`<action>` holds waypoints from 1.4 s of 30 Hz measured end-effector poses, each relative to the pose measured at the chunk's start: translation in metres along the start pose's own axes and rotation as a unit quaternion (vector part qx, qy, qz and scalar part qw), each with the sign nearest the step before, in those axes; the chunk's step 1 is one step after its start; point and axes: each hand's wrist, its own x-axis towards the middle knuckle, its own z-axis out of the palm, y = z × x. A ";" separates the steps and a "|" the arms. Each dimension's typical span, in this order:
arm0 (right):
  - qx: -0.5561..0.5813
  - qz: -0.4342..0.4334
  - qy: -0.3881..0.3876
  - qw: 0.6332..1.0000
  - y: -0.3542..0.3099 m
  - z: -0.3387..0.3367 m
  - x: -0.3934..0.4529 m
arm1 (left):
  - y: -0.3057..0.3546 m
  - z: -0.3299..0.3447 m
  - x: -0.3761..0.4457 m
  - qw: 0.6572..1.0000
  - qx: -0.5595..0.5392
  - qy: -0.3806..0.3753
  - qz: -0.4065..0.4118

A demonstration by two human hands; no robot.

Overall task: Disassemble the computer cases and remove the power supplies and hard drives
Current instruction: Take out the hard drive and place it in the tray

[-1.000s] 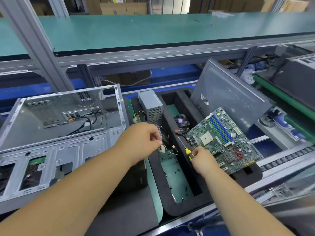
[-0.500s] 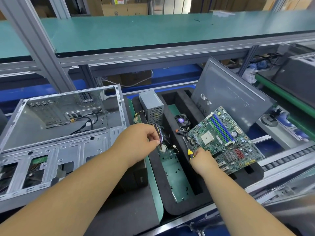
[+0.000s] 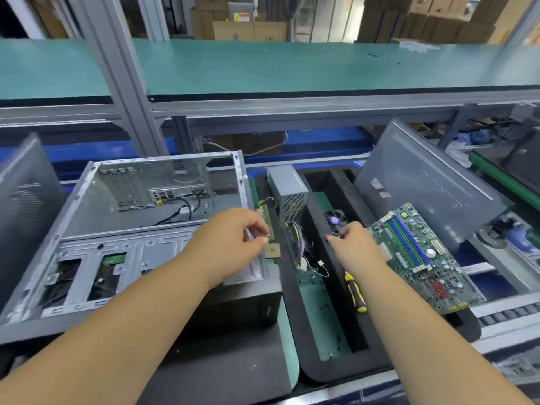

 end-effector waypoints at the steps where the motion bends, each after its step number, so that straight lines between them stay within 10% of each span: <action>1: 0.009 -0.026 0.006 1.000 -0.020 0.000 -0.001 | -0.009 -0.008 -0.005 1.000 0.004 0.006 -0.007; 12: 0.096 -0.221 -0.086 0.967 -0.214 0.056 -0.040 | -0.131 -0.123 -0.065 0.990 0.027 0.088 -0.107; 19: -0.066 -0.285 -0.257 0.921 -0.288 0.109 -0.075 | -0.186 -0.165 -0.078 0.971 0.166 -0.056 -0.164; 26: -0.240 -0.363 -0.364 0.824 -0.308 0.150 -0.098 | -0.211 -0.163 -0.073 0.964 0.241 -0.083 -0.079; 42: -0.220 -0.381 -0.376 0.815 -0.307 0.158 -0.086 | -0.222 -0.165 -0.079 0.977 0.183 -0.082 -0.067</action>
